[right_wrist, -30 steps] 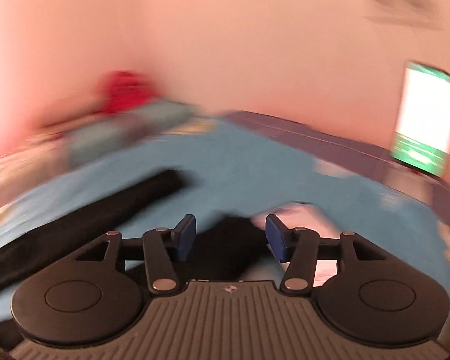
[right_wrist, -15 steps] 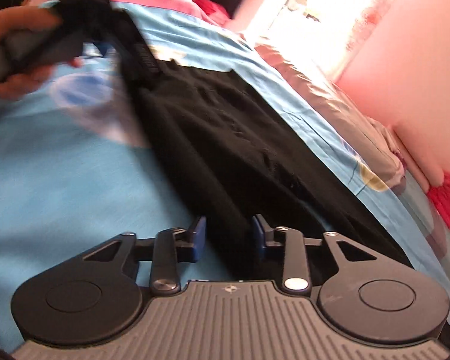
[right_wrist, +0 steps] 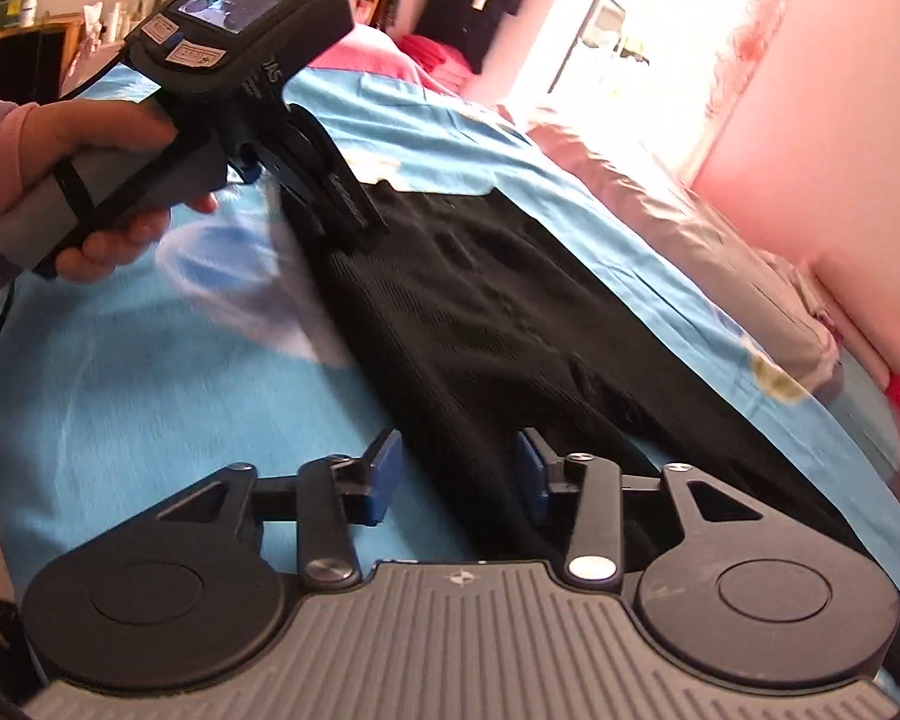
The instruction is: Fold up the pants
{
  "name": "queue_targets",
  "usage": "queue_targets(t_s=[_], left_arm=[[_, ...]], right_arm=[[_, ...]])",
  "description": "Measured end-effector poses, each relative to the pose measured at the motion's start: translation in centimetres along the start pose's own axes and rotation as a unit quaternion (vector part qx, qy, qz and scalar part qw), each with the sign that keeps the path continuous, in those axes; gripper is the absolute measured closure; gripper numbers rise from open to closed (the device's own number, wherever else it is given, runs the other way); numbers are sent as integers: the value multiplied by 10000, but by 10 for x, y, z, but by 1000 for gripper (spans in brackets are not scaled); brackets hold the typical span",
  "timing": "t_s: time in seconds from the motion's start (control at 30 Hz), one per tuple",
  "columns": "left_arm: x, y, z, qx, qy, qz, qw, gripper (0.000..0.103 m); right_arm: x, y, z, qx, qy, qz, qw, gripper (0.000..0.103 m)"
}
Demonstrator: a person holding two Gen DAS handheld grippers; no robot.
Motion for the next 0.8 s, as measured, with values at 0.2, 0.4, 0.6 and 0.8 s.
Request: queue_targets(t_s=[0.2,0.4,0.6,0.8], left_arm=[[-1,1,-1,-18,4,-4,10000,0],[-1,-1,1,-8,-22,44,10000,0],[-1,-1,2,-10,-41,86,10000,0],[-1,-2,2,-15,-81,99,9999,0]], right_arm=[[-13,-17,22,-172,-284,78,9994,89],[-7,-26,21,33,-347,68,9994,74],[-9,-20,18,-39,-743,237,9969,62],[12,-5,22,-251,-788,869,9928,62]])
Point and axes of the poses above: each gripper's, at about its wrist camera, not at the fingertips, and z roughly the way its jaws point, x to its right, y to its underside, the point moved 6 cm from there along z, roughly the way its jaws point, and after that the axes turned 14 degrees about -x, right-handed, at the moved point
